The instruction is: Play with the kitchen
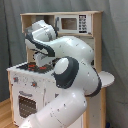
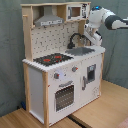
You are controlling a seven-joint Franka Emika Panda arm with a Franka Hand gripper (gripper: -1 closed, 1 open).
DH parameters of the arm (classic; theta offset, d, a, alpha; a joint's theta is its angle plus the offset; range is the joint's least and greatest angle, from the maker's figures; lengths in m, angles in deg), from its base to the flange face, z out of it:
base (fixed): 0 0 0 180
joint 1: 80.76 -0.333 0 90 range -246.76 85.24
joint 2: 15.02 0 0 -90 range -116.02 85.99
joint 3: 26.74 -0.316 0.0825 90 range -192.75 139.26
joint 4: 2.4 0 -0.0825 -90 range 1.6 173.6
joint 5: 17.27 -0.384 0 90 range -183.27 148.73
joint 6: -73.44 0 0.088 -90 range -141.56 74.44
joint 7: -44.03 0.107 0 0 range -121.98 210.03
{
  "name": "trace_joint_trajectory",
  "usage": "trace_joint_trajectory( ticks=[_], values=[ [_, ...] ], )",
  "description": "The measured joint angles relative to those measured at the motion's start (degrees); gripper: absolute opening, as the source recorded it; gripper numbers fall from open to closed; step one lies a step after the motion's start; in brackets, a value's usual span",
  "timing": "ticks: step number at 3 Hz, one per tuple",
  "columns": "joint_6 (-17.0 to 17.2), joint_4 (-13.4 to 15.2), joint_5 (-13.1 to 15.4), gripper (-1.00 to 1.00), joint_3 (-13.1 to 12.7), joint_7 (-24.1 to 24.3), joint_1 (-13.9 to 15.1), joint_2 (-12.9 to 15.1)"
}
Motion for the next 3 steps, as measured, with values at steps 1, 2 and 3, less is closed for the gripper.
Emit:
trace_joint_trajectory(
  ticks=[1,2,3],
  values=[
    [1.34,-0.02,-0.07,-1.00,0.90,-0.13,2.05,5.16],
    [0.25,-3.43,0.26,-1.00,4.59,-3.39,1.60,6.22],
    [-0.02,-6.68,0.26,-1.00,6.94,-4.18,-2.91,6.24]
  ],
)
